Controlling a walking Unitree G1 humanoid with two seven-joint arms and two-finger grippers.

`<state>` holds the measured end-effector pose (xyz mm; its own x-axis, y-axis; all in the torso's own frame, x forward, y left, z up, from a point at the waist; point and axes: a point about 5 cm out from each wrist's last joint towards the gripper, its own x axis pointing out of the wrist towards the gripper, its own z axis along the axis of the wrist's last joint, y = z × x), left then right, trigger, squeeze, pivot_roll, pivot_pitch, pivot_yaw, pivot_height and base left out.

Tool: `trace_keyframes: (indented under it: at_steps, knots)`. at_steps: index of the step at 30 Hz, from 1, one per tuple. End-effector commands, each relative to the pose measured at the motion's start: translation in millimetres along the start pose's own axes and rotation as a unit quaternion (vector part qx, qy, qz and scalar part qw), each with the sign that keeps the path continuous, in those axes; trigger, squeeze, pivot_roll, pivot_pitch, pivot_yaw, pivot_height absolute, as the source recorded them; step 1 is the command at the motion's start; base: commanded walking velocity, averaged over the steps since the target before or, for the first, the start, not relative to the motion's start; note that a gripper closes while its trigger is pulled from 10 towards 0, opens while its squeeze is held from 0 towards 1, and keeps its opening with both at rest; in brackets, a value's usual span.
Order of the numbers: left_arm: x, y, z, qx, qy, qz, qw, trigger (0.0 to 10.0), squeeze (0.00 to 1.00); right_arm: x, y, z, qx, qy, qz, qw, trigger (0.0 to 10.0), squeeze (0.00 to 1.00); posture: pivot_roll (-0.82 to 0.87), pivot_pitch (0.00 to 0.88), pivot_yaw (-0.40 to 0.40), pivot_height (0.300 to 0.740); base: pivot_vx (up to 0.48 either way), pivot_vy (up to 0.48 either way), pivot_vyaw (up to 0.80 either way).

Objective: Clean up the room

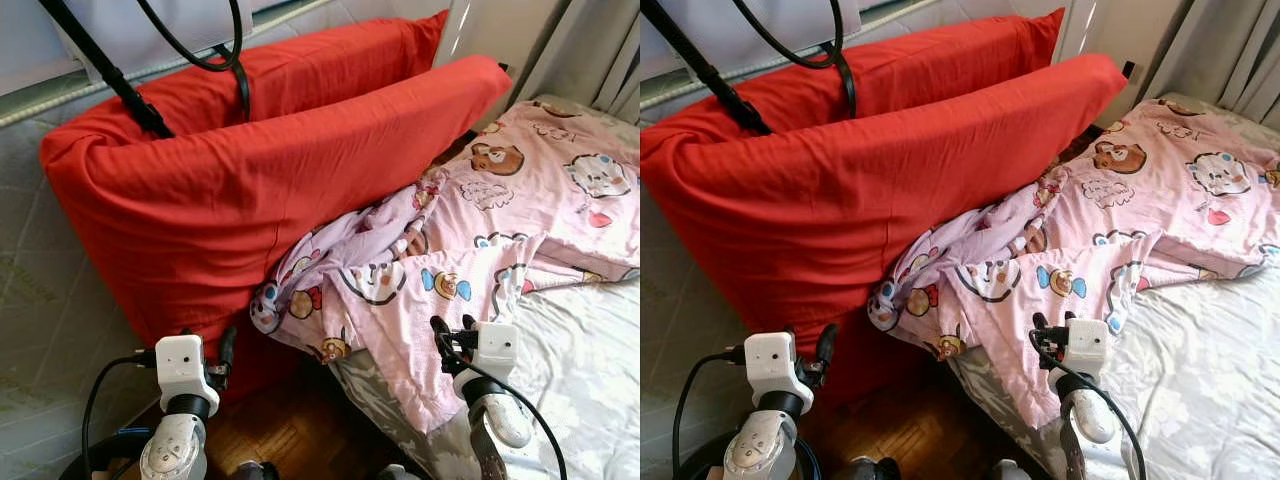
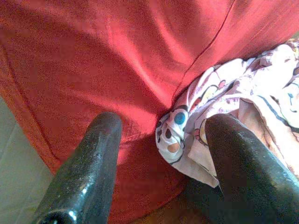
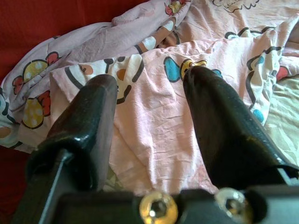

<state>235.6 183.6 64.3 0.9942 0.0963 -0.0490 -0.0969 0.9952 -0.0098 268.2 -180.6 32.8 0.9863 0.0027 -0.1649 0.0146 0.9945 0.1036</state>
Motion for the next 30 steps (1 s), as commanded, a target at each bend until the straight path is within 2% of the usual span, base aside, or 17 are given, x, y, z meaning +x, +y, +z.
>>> trace_keyframes:
  at_steps: [1, 4, 22, 27, 30]
  knots:
    - [-2.5, 1.3, -1.7, -0.007, 0.007, 0.006, 1.000, 10.0, 0.00, -1.8, -1.5, -4.5, -0.001, 0.010, -0.003, 1.000, 10.0, 0.00, -0.08, 0.176, -0.026, 0.646, 0.000, 0.000, 0.00]
    - [-2.2, 1.3, -1.2, -0.006, 0.007, 0.006, 1.000, 10.0, 0.00, -3.2, -2.6, -2.0, 0.006, -0.006, -0.004, 1.000, 10.0, 0.00, -0.08, 0.178, -0.025, 0.646, 0.000, 0.000, 0.00]
    - [-1.2, 0.5, 1.7, -0.007, 0.004, 0.004, 1.000, 10.0, 0.00, -2.3, 5.4, -8.9, 0.007, 0.016, 0.009, 1.000, 10.0, 0.00, -0.07, 0.185, -0.022, 0.646, 0.000, 0.000, 0.00]
    - [-0.8, -0.1, 2.5, -0.007, 0.003, 0.003, 1.000, 10.0, 0.00, -4.3, 11.4, -12.6, 0.014, 0.018, 0.031, 0.999, 10.0, 0.00, -0.07, 0.187, -0.021, 0.621, 0.000, 0.000, 0.00]
    - [-0.8, -0.5, 2.5, -0.007, 0.003, 0.003, 1.000, 10.0, 0.00, -6.0, 13.4, -12.6, 0.019, 0.015, 0.042, 0.999, 10.0, 0.00, -0.07, 0.187, -0.021, 0.621, 0.000, 0.000, 0.00]
